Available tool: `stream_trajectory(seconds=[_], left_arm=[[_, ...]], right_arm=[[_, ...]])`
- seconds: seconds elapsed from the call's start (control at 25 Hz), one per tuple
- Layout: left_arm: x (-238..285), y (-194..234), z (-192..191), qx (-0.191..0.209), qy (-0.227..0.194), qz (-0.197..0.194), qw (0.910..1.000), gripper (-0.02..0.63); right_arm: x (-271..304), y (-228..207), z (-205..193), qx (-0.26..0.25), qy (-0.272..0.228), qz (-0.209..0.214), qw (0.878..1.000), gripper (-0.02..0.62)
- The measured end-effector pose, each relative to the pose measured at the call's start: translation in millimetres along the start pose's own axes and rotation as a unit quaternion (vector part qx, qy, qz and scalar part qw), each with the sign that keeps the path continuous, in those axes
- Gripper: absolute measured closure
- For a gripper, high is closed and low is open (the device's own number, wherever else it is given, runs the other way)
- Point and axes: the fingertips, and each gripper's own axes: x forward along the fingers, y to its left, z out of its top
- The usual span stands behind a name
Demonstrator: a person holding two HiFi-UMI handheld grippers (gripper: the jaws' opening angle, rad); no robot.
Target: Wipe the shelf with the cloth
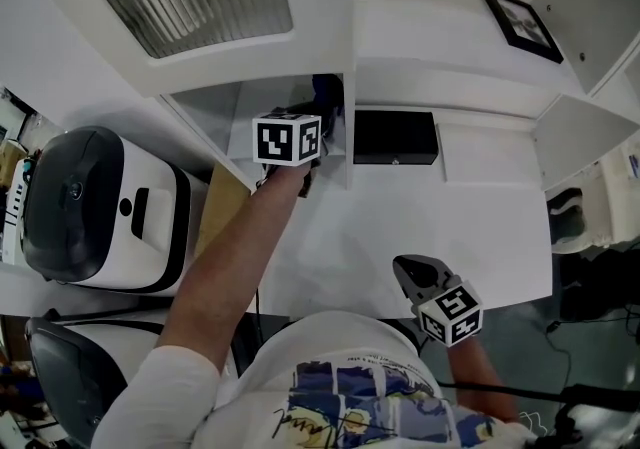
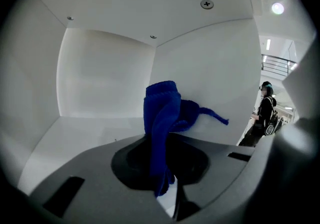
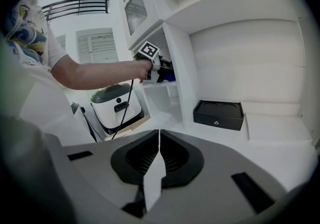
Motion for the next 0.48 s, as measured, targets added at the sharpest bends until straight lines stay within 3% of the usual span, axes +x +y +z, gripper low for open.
stream_trajectory(seconds=[0.2,0.48], left_arm=[[-4,-5,4,-0.034,-0.020,-0.023,0.9990,0.551],[-44,30,13,0.011,-0.034,0.020,0.9992,0.551]], right_arm=[[1,1,-1,0.001,0.003,0.002,1.000,0.565],[16,18,4,-0.006,0.002,0.008,1.000,0.565]])
